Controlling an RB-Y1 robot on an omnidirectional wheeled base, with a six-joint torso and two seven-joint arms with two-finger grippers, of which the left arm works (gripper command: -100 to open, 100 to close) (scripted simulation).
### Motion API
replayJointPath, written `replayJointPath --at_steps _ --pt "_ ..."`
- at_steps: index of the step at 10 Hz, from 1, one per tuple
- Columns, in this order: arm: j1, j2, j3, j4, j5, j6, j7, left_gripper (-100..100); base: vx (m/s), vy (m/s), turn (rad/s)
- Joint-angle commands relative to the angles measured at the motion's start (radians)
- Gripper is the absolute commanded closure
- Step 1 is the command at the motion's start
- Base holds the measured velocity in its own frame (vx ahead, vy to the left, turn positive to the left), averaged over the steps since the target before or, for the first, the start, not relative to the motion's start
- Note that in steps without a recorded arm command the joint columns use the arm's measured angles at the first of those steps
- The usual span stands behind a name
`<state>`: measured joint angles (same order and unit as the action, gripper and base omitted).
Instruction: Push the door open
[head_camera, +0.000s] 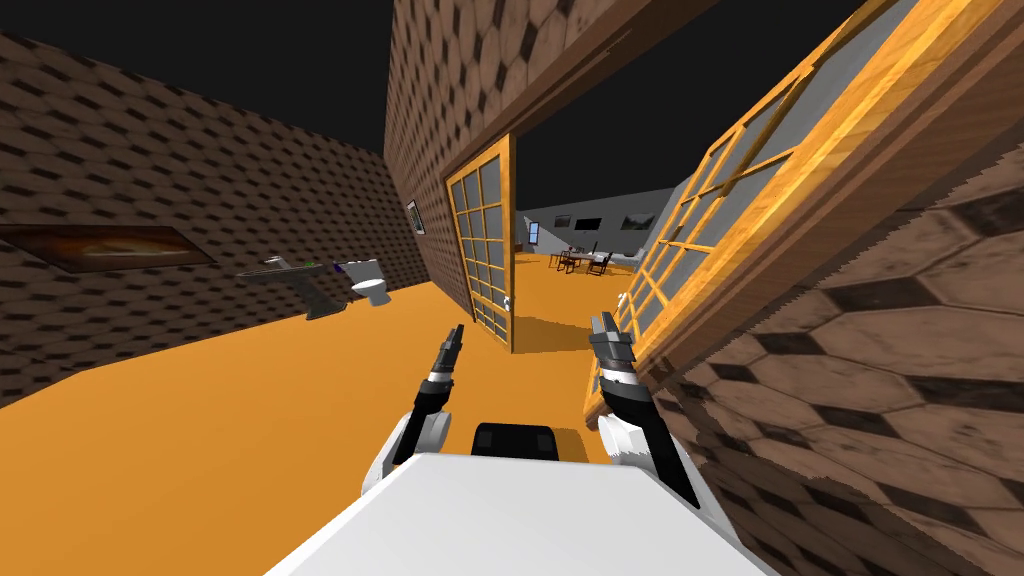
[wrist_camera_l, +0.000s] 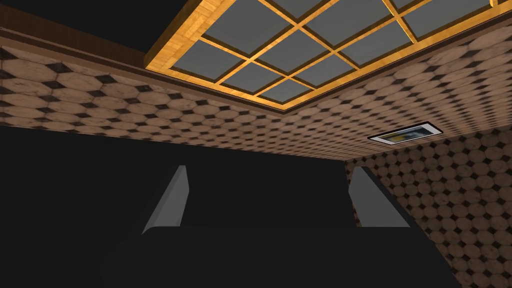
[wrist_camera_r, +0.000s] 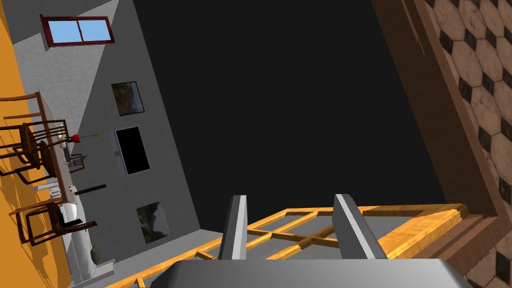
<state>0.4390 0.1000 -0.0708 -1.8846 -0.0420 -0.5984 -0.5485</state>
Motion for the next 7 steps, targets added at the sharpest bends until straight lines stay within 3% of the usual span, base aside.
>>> replayJointPath --at_steps 1,7 --pt "-0.002 0.003 -0.007 0.024 -0.007 -0.008 -0.028 -100 0.097 0.028 -0.054" --pt "-0.006 0.006 -0.035 0.114 -0.036 -0.038 -0.130 -100 0.091 0.041 -0.062"
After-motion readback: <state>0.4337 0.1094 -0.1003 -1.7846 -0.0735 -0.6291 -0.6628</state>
